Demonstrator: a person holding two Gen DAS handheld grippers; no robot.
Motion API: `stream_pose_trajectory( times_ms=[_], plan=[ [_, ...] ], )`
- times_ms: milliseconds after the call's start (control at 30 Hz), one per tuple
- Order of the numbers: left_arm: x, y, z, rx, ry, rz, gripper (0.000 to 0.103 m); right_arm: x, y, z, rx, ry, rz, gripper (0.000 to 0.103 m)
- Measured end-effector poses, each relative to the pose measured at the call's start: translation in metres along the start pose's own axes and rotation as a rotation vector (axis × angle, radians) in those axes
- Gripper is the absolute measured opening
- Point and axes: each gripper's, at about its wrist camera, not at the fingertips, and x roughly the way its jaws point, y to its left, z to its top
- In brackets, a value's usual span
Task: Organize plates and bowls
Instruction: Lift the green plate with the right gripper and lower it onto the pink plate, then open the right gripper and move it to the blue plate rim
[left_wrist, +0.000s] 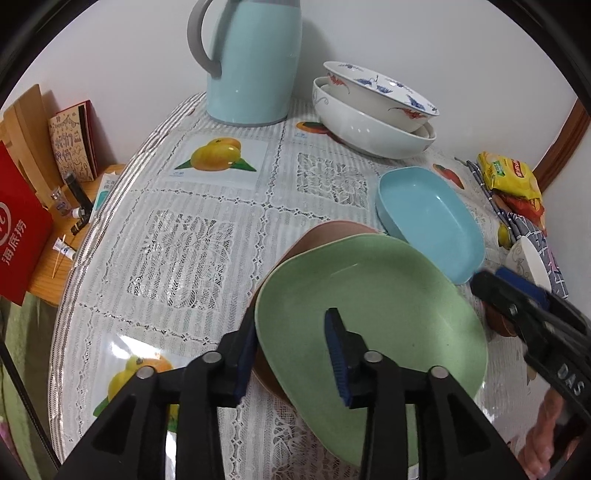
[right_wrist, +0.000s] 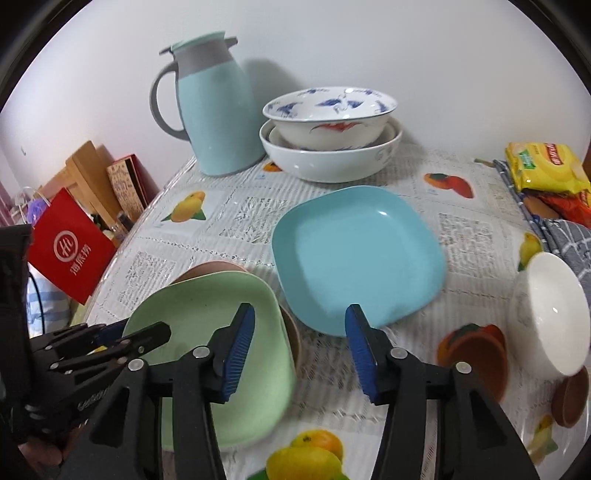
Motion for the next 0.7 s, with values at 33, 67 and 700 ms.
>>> stream_pose_trajectory(
  times_ms=[33,67,700],
  plan=[
    [-0.002,-0.001,0.0,0.001,-0.004,-0.004,0.043,-0.003,-0.001,-0.003,0.006,0.005,0.003,0.051],
    [-0.003,-0.001,0.0,0.002,-0.008,-0.004,0.046,-0.006,-0.002,-0.006,0.011,0.012,0.009,0.051],
    [-0.022,0.001,0.002,0.028,-0.06,0.101,0.06,0.021,0.007,-0.028,-0.009,0.08,-0.028,0.042]
  ],
)
